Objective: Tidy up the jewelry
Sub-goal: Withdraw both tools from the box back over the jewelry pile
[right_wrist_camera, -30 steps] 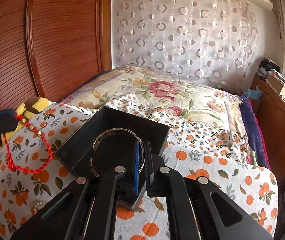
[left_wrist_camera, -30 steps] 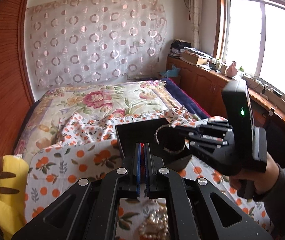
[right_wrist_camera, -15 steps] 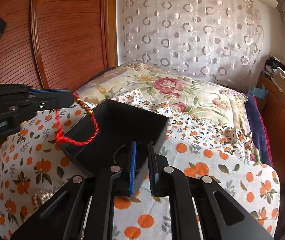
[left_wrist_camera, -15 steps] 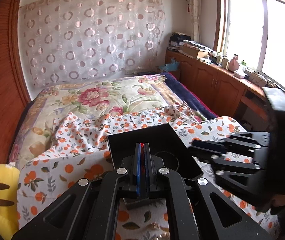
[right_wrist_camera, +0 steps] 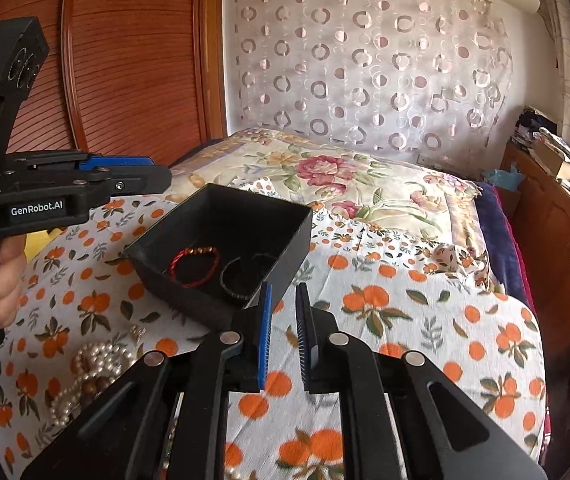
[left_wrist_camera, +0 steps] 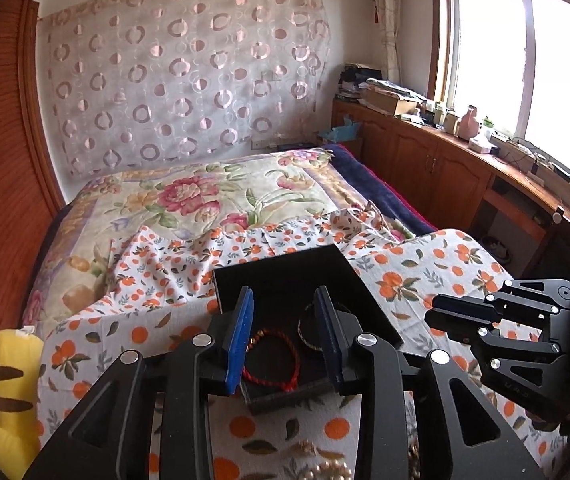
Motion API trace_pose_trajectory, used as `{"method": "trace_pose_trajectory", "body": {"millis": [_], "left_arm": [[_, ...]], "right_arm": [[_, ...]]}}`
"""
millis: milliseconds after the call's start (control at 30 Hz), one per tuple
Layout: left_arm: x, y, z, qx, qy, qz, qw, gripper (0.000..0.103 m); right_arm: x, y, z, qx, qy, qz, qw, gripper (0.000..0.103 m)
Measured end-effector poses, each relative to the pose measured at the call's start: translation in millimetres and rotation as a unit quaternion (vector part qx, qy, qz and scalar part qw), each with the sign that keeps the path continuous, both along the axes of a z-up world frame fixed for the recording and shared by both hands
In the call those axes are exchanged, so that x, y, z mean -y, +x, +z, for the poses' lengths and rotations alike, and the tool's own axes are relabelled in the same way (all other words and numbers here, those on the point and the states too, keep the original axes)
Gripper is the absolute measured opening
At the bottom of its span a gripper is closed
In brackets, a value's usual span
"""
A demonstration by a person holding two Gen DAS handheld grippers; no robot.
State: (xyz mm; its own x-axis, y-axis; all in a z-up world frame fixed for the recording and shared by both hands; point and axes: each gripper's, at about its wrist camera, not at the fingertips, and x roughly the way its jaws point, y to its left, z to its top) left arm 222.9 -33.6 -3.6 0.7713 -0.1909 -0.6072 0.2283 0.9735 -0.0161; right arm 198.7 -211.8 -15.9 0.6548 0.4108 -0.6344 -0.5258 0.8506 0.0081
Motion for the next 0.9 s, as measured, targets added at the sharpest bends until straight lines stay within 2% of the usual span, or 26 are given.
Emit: {"method": "trace_pose_trajectory", "body": {"millis": [333, 467, 900], "left_arm": [[-3.5, -57.1, -0.4, 0.008, 0.006, -0.01, 0.9999, 0.03], [-3.3, -76.2, -2.8, 0.008, 0.008, -0.013, 0.9998, 0.031], [-7.5, -130.9, -28.7, -0.016, 0.001, -0.008, 0.9998, 0.031]], "right_arm": [[7.7, -40.6, 5.1, 0.007, 0.009, -0.005, 1.0, 0.014], [10.3, -55.7, 4.3, 0.008, 0.012, -0.006, 1.0, 0.022], [20.6, -102.4, -6.8, -0.007, 0.023, -0.009, 1.0, 0.022]]}}
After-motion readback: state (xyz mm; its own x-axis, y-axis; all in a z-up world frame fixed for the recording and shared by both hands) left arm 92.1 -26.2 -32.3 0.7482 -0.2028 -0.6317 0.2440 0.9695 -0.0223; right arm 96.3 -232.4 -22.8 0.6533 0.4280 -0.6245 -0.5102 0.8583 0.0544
